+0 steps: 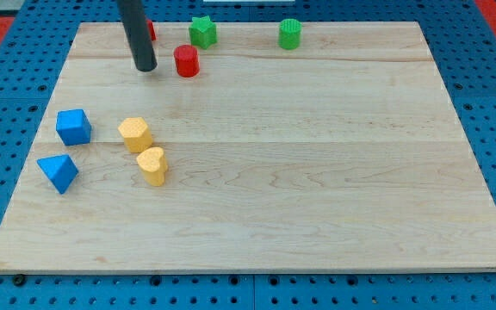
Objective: Move the yellow hexagon into the red circle
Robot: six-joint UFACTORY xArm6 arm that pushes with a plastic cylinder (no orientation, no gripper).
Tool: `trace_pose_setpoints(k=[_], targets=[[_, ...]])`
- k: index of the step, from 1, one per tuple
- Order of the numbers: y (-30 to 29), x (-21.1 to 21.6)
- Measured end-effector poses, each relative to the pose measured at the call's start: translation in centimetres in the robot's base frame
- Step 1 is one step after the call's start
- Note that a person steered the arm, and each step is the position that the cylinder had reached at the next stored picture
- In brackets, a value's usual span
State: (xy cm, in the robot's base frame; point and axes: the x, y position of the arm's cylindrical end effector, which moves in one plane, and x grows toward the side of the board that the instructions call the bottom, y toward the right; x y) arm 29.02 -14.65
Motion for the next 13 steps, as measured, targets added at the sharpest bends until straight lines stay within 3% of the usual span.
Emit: trace_pose_setpoints(k=[3, 4, 6, 8, 9, 11, 12, 13], targets=[[2.9, -1.1], [-0.4, -0.1], [-1.4, 8.2], [-7.1, 12.6], [-6.8, 17.0], [4.1, 17.2], [4.1, 14.9], [4.1, 17.6]])
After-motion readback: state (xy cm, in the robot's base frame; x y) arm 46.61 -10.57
